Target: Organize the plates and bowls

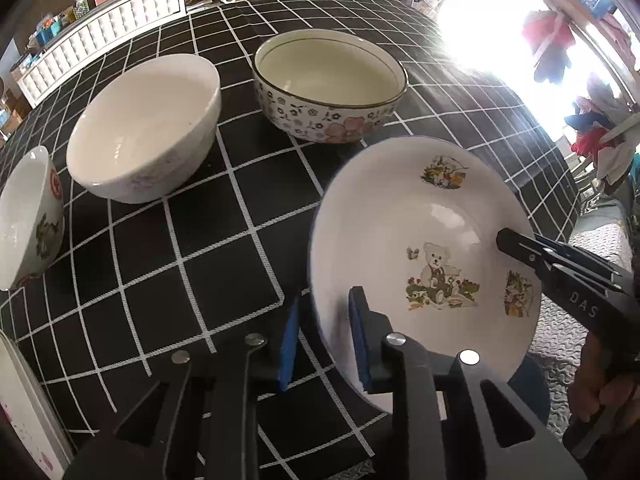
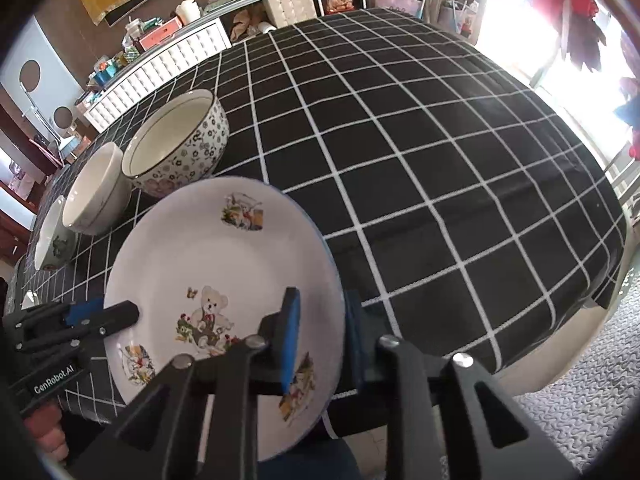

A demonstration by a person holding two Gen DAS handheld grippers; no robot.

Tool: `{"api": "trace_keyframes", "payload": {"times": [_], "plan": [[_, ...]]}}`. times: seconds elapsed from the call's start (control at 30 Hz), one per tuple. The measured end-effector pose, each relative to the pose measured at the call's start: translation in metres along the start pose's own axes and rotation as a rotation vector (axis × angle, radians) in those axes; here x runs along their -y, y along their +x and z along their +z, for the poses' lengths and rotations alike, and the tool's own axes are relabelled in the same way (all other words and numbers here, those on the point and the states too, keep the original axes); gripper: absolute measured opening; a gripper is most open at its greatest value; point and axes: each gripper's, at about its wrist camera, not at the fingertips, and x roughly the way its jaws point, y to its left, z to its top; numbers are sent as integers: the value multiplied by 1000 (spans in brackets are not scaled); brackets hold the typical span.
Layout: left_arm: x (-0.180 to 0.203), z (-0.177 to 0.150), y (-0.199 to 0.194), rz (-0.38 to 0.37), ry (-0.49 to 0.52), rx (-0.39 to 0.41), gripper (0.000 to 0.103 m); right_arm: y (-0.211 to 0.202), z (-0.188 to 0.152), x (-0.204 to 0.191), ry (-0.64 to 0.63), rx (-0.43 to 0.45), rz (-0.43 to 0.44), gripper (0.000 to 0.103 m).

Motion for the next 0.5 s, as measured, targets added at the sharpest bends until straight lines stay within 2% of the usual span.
{"api": "trace_keyframes", "payload": {"times": [0.07,0.3,0.5], "plan": [[0,-1,-3,-36,-11,2,20,0,-1,-2,-7,-3,-12,25],[2,-8,-4,-8,-20,-1,19,-2,0,-6,-8,-21,-27,25],[-26,-26,-12,-23,-85,-15,18,-3,-3,-17,-18,-45,14,25]]}}
